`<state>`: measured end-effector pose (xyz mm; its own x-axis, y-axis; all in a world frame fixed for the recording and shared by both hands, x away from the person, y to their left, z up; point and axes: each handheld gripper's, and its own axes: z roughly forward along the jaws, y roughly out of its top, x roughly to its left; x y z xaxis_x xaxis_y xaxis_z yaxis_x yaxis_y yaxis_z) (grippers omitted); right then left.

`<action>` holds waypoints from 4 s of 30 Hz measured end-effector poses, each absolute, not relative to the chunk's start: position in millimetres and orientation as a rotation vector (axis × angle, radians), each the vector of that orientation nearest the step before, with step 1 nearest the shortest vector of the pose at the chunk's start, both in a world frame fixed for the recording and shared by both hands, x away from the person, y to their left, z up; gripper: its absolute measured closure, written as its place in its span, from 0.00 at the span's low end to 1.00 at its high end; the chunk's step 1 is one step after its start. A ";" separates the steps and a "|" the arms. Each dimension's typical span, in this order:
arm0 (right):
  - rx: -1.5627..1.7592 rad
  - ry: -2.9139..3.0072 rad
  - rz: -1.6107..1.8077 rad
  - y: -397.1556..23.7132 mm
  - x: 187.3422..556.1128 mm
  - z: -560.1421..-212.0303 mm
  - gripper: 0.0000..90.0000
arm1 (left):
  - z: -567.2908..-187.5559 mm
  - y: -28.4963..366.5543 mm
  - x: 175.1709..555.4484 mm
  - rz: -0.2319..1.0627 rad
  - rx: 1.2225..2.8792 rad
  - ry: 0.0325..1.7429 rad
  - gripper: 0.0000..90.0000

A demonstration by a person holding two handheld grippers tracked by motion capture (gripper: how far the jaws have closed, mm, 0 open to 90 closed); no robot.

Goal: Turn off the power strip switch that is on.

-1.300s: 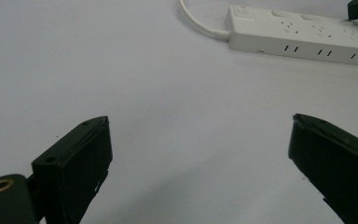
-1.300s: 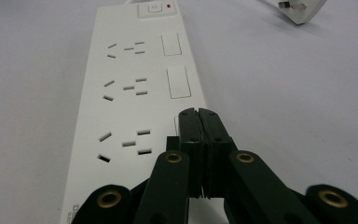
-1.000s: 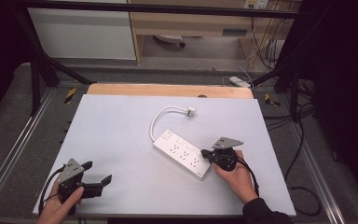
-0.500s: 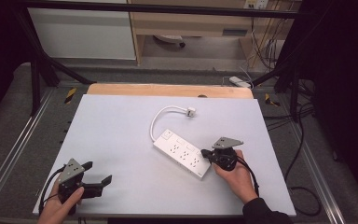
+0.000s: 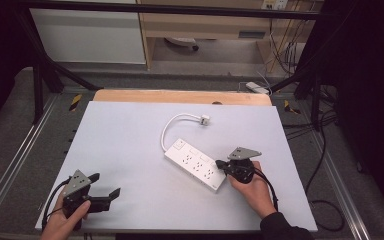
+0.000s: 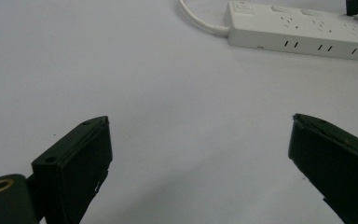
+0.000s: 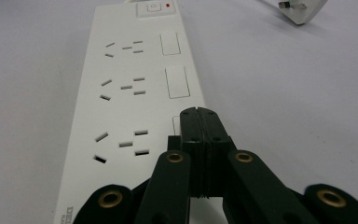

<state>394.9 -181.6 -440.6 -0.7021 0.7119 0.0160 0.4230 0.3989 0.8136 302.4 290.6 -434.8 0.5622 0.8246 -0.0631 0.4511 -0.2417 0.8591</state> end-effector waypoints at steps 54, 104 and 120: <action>0.977 2.325 1.220 -183.5 393.8 -443.5 1.00 | -436.5 287.5 302.5 0.512 1.919 1.023 0.07; 1.128 2.077 1.362 -192.6 391.3 -419.6 0.15 | -437.2 287.3 302.7 0.509 1.915 1.029 0.07; 1.082 1.971 1.416 -207.2 387.0 -406.8 0.03 | -436.7 287.3 302.5 0.512 1.915 1.028 0.07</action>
